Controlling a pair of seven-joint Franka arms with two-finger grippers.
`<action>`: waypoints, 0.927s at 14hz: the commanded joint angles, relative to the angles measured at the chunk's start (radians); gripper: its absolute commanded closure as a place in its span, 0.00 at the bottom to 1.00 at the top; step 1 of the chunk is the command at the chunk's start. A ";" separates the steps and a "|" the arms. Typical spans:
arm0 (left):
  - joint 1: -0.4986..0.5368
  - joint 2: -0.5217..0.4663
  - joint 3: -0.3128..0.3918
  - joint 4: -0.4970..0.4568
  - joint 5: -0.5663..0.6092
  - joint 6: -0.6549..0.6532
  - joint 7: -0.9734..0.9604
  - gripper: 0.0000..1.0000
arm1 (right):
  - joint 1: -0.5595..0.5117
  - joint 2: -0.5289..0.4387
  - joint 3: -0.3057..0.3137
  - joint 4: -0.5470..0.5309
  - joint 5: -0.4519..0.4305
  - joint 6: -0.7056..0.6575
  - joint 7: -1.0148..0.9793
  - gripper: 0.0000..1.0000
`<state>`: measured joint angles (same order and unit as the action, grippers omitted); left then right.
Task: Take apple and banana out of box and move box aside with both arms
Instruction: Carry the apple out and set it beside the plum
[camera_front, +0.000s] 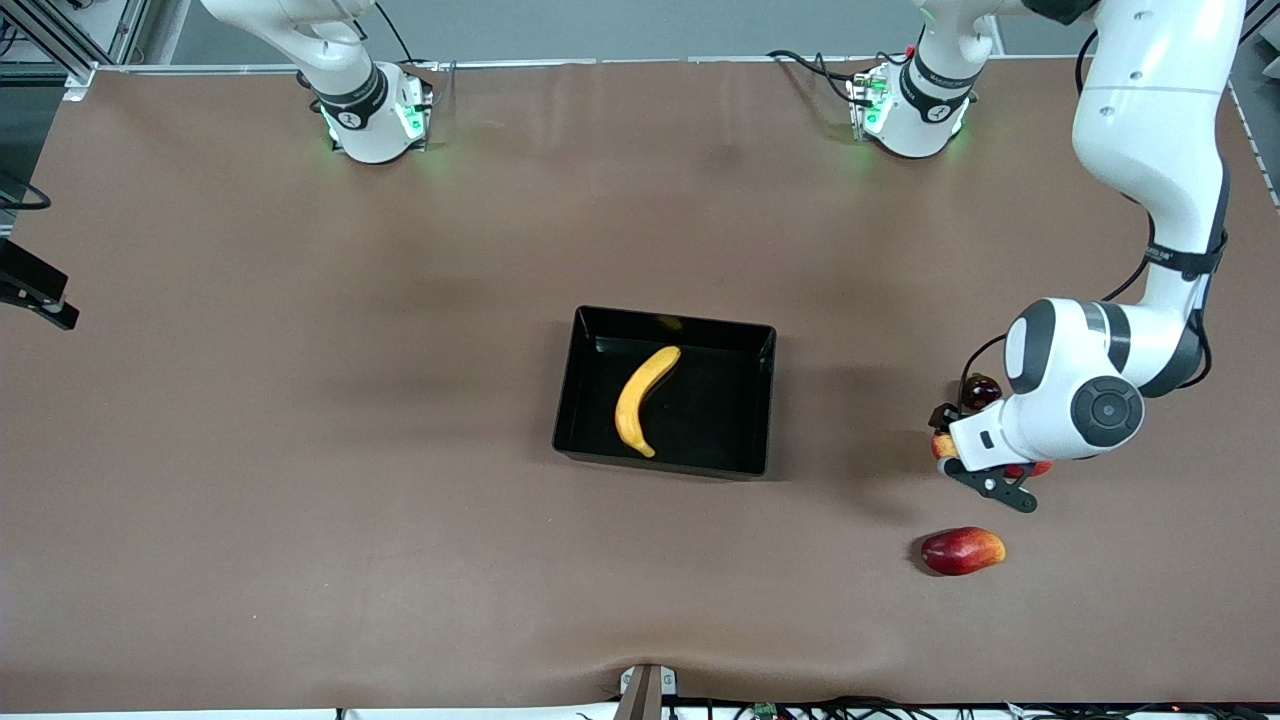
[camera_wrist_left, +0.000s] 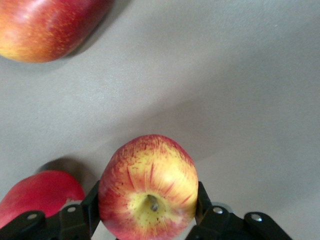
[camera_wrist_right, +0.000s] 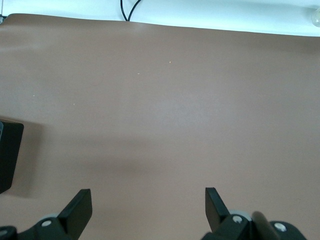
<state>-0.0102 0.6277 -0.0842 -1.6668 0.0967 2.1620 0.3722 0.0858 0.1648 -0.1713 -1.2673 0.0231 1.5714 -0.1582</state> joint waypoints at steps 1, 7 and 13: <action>0.006 0.033 -0.012 -0.007 0.020 0.064 0.013 1.00 | -0.009 -0.013 0.009 0.002 -0.012 -0.013 -0.011 0.00; -0.010 0.003 -0.016 0.004 0.020 0.061 -0.001 0.00 | -0.008 -0.011 0.009 0.002 -0.014 -0.013 -0.011 0.00; -0.187 -0.042 -0.028 0.228 -0.046 -0.221 -0.336 0.00 | -0.008 -0.013 0.009 0.002 -0.014 -0.013 -0.011 0.00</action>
<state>-0.1212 0.5955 -0.1153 -1.5183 0.0775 2.0299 0.1643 0.0858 0.1648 -0.1707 -1.2672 0.0220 1.5711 -0.1589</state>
